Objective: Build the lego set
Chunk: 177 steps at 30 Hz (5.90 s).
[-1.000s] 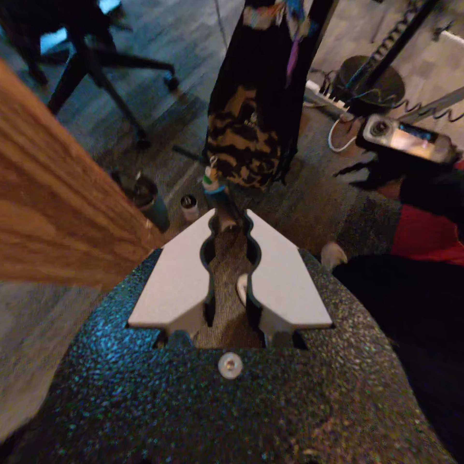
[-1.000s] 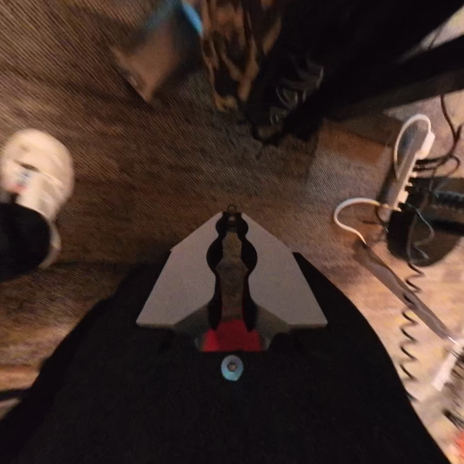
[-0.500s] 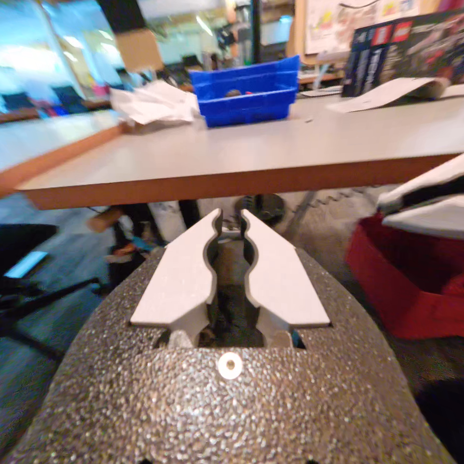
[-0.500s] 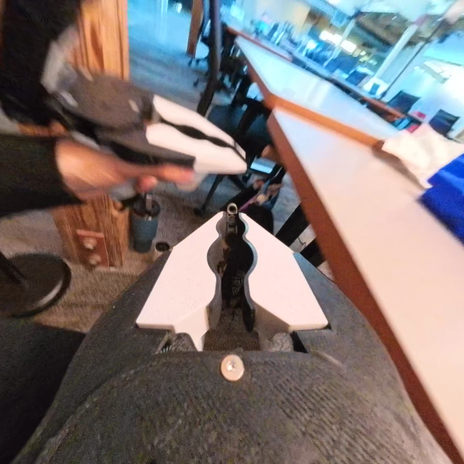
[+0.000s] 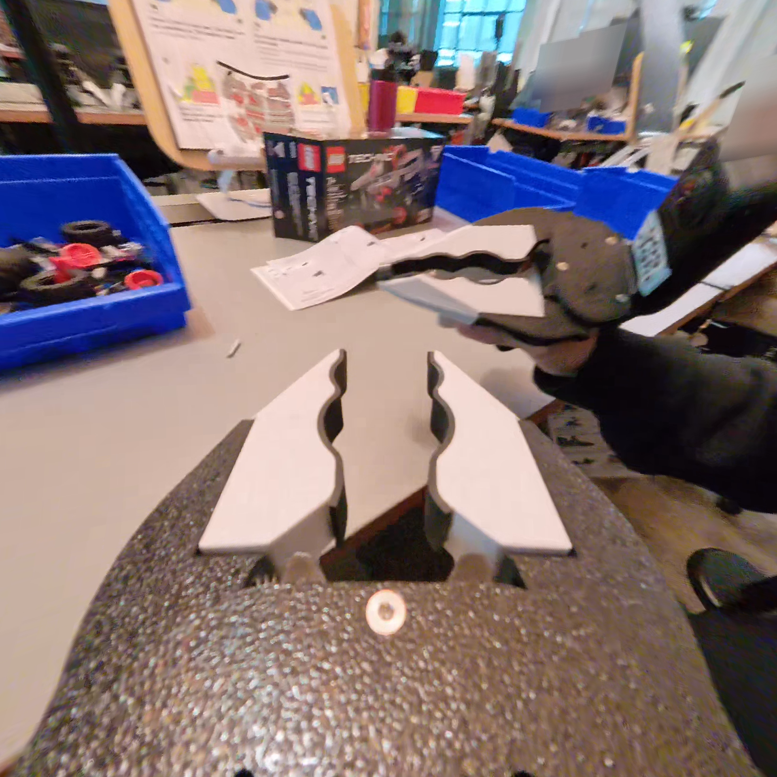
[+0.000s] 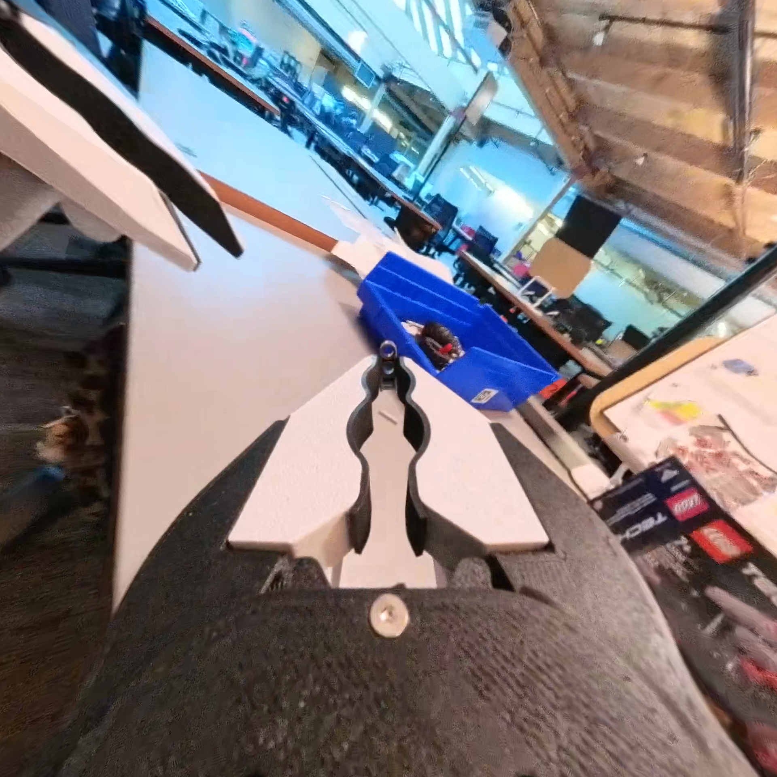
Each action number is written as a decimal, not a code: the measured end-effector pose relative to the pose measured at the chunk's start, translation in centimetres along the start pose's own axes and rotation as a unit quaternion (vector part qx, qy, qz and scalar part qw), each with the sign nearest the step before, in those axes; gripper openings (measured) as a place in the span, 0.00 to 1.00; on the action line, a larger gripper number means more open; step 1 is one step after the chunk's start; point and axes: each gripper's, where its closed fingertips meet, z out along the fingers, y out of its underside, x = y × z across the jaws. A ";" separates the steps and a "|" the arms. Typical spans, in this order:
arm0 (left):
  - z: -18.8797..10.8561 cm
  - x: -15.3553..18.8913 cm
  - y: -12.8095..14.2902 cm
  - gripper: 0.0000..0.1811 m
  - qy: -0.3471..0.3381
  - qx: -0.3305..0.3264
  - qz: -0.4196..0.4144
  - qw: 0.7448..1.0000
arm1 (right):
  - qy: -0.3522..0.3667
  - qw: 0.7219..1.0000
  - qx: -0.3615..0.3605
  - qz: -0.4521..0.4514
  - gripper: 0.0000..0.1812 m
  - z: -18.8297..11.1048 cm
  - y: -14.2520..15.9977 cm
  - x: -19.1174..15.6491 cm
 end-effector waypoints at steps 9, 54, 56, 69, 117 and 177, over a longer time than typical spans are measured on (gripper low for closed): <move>9.5 -5.7 -0.5 0.19 0.082 -0.012 -0.038 0.996 | 0.024 0.988 -0.045 -0.147 0.03 4.1 5.6 3.9; 8.7 -9.7 7.8 0.03 0.408 -0.346 -0.033 0.844 | 0.029 0.988 -0.106 -0.105 0.10 6.0 10.3 3.9; 10.3 -10.0 8.0 0.04 0.373 -0.325 -0.051 0.868 | 0.020 0.988 -0.102 -0.114 0.10 6.3 9.9 3.0; 14.1 -10.8 0.9 0.25 0.114 -0.139 0.104 0.978 | 0.094 0.973 -0.129 -0.168 0.07 2.4 8.9 3.5; 33.6 -5.6 -0.7 0.06 0.011 -0.124 0.243 0.962 | 0.163 0.917 -0.300 -0.207 0.11 -6.9 13.8 12.7; 38.3 -6.6 4.1 0.13 0.007 -0.259 0.149 0.954 | 0.101 0.912 -0.384 0.101 0.06 0.4 22.4 22.8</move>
